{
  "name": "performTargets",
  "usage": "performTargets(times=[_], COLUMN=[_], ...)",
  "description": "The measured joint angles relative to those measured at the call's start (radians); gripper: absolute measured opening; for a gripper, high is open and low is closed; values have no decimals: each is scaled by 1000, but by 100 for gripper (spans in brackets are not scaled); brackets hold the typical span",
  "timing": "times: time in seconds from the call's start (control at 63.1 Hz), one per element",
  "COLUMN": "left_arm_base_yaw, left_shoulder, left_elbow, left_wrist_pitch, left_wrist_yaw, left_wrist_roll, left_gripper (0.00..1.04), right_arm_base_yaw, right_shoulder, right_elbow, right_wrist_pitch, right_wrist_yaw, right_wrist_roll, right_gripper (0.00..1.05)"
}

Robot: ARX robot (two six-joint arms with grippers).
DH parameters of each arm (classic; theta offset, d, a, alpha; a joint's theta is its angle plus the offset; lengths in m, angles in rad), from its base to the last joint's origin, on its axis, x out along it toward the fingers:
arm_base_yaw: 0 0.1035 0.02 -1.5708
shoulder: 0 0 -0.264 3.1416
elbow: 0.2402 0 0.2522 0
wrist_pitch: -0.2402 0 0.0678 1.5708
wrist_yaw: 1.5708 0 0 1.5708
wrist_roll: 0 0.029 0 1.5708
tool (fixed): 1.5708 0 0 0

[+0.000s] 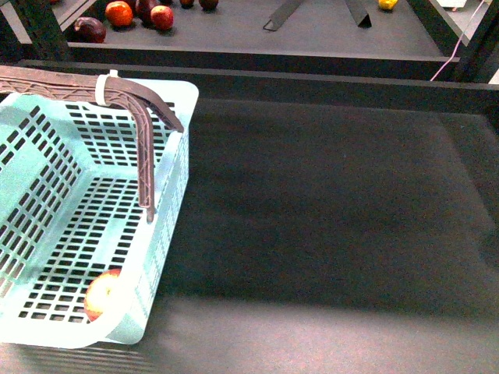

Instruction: Pick apple with right arm and hold basket with left

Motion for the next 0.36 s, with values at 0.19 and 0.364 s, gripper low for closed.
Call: performTargets(times=[0.19, 0.364], left_arm_base_yaw=[0, 0], left_shoulder=[0, 0], left_elbow=[0, 0], left_wrist_pitch=[0, 0], left_wrist_yaw=[0, 0], left_wrist_roll=[2, 2], left_gripper=[97, 98], right_arm_base_yaw=[0, 0], right_shoulder=[0, 0], right_elbow=[0, 0], right_wrist_pitch=[0, 0], right_wrist_yaw=[0, 0], right_wrist_roll=[0, 0], right_gripper=[96, 96])
